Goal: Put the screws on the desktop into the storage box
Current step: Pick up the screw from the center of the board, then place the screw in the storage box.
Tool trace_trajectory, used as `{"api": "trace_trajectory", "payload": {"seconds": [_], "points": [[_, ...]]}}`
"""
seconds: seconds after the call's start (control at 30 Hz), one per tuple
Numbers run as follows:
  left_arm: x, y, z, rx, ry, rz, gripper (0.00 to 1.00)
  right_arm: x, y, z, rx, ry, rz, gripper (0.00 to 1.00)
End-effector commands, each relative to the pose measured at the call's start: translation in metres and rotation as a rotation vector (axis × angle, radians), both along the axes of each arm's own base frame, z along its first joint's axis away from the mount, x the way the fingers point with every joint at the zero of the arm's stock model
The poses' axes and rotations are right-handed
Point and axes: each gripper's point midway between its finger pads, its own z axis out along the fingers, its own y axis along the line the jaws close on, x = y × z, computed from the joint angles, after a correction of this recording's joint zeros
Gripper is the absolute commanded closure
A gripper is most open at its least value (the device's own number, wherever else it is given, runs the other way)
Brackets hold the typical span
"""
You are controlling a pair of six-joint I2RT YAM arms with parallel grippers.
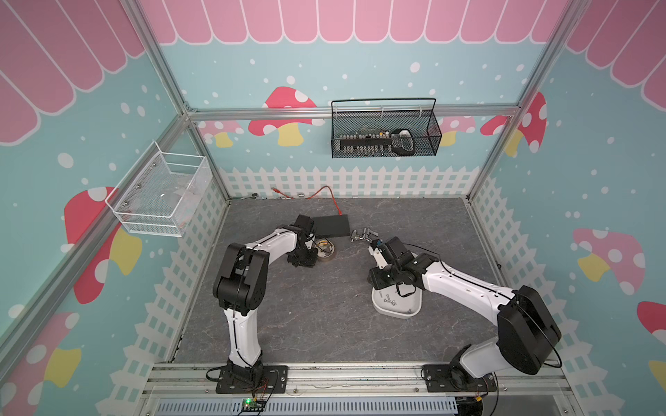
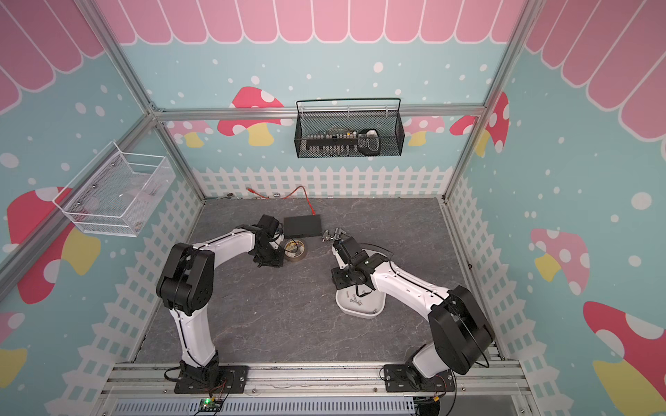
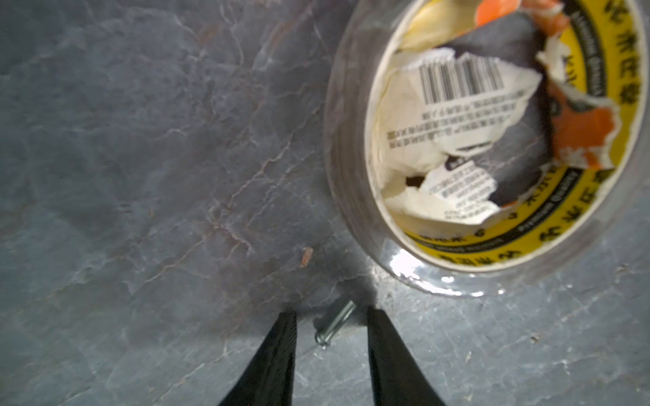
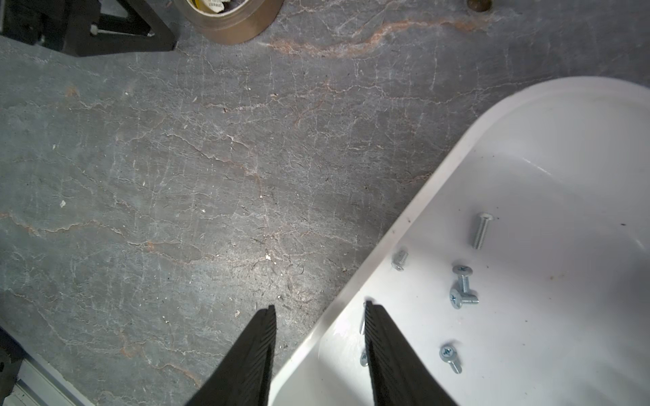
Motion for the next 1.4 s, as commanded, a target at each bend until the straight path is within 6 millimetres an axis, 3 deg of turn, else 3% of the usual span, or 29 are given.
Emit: {"api": "trace_trajectory", "payload": {"seconds": [0.0,0.3,0.4,0.43,0.57,0.87,0.97,1.07,1.23,1.37], "points": [[-0.011,0.001,-0.022,0.047,0.053,-0.003,0.68,-0.004,-0.004,-0.001,-0.005,0.001,0.003,0.53],[-0.020,-0.001,-0.031,0.078,0.079,-0.016,0.83,-0.004,-0.002,0.000,-0.001,0.001,0.006,0.53],[-0.023,-0.001,-0.032,0.086,0.085,-0.014,0.92,-0.003,-0.004,0.002,-0.004,-0.006,0.004,0.53],[-0.023,0.000,-0.033,0.095,0.087,-0.007,1.00,-0.003,-0.004,0.002,-0.005,-0.007,0.006,0.53],[-0.022,0.003,-0.028,0.116,0.078,0.020,1.00,0.002,-0.010,0.007,-0.039,-0.034,-0.001,0.53],[-0.015,-0.027,0.029,-0.101,-0.012,0.081,1.00,0.013,-0.010,0.028,-0.025,-0.092,-0.019,0.53],[-0.021,-0.041,0.052,-0.207,-0.043,0.069,1.00,0.015,-0.012,0.031,-0.027,-0.102,-0.021,0.53],[-0.034,-0.051,0.076,-0.300,-0.070,0.063,1.00,0.022,-0.027,0.036,-0.061,-0.135,-0.053,0.53],[-0.068,-0.093,0.121,-0.538,-0.104,0.007,1.00,0.040,-0.051,0.051,0.013,-0.146,-0.162,0.53],[-0.104,-0.154,0.147,-0.689,-0.097,-0.085,1.00,0.054,-0.071,0.064,0.054,-0.177,-0.258,0.53]]}}
